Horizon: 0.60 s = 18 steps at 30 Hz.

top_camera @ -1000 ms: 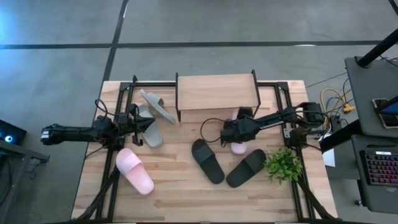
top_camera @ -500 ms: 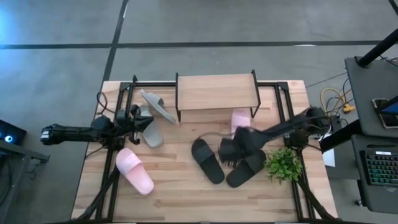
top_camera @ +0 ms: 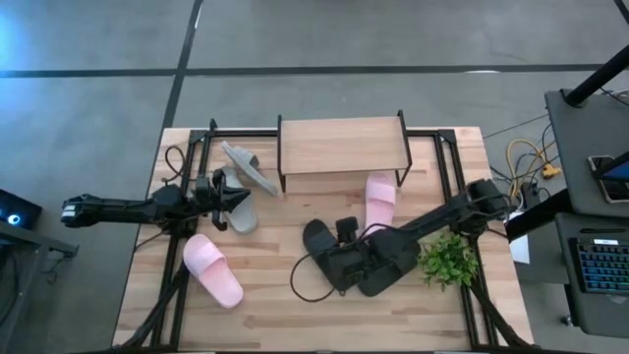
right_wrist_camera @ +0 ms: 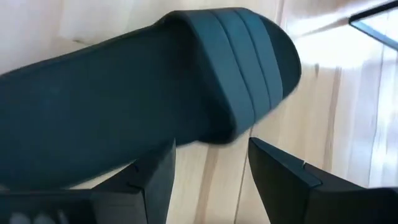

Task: Pick and place slides into the shelf
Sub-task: Put the left black slide under the shelf

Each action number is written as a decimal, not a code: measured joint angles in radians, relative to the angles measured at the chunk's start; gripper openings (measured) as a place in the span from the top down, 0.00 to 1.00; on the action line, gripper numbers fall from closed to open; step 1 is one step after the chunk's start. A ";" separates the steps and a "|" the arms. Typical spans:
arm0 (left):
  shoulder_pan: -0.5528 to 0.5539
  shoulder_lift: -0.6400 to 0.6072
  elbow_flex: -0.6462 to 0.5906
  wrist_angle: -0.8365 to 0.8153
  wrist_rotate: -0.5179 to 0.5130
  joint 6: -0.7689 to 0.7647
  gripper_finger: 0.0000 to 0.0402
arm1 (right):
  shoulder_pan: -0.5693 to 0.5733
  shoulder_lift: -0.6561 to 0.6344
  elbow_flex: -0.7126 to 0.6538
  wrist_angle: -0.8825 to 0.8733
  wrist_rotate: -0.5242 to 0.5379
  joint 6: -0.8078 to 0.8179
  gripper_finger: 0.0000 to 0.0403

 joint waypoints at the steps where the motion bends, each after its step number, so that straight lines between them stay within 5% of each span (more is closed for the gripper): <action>1: 0.000 0.004 0.000 -0.014 0.008 0.000 1.00 | -0.007 0.015 0.007 0.016 0.000 -0.023 0.52; 12: 0.000 -0.001 -0.001 -0.057 0.158 -0.053 1.00 | -0.070 0.196 0.162 0.086 0.095 -0.120 0.54; 18: 0.000 0.000 -0.002 -0.055 0.218 -0.055 1.00 | -0.108 0.236 0.237 0.081 0.085 -0.113 0.80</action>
